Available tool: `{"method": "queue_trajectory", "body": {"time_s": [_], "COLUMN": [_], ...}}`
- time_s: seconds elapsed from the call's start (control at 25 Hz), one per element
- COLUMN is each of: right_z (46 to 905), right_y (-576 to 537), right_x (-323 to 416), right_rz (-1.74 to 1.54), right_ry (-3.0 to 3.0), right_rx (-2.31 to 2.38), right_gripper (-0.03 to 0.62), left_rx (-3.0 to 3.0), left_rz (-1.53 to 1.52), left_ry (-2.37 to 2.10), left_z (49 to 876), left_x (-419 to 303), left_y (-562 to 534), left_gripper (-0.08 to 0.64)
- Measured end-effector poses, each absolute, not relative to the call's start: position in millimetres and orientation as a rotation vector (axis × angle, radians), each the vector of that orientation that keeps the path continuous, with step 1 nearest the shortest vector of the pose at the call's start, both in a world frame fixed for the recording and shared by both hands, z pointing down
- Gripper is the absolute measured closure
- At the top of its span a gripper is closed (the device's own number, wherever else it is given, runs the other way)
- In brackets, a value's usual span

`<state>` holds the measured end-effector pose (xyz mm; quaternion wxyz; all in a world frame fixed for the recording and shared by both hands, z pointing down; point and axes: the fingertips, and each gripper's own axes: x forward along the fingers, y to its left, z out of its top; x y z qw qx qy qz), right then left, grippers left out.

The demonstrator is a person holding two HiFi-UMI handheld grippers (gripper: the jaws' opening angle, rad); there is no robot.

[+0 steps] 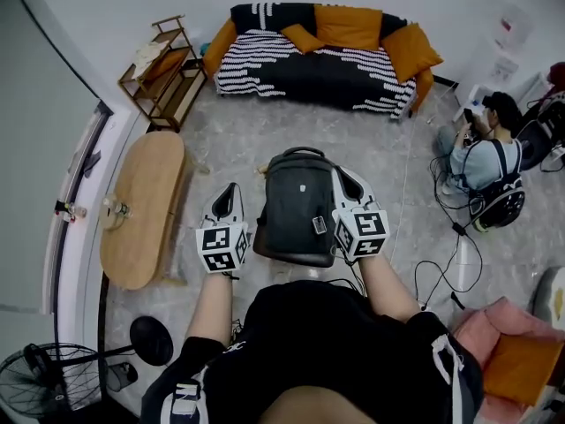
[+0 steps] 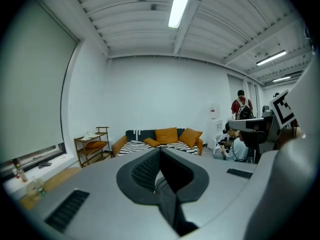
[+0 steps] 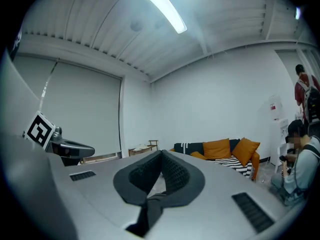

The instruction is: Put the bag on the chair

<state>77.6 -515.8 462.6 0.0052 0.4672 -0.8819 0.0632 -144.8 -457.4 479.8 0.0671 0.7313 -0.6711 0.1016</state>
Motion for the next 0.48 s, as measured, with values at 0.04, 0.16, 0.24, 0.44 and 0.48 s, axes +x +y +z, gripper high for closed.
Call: {"method": "queue_trajectory", "body": {"time_s": [0.04,0.16,0.24,0.44,0.48], "right_z": [462,460,458,458,458], "right_y": [-514,-509,-507,-499,-497], "right_x": [80,85,88,96,97], "right_rz": [0.198,0.200,0.198,0.204,0.206], "right_ry": [-2.763,-2.767,-2.767,-2.771,-2.773], "right_rx": [1.465,1.473,1.477,1.470,1.467], "right_gripper": [0.578,0.578,0.578,0.578,0.578], "left_rx": [2.205,2.215,2.211,2.196,2.196], "left_rz": [0.308,0.325,0.333,0.327,0.329], "left_ry": [-2.024,-2.041,-2.056,-2.056,-2.056], "left_z": [479,475,473,474,474], "left_x": [-143,-138,-137,-130,-128], "left_y": [-455,-450,-449,-442,-441], "left_gripper": [0.540,0.540,0.540,0.540,0.540]}}
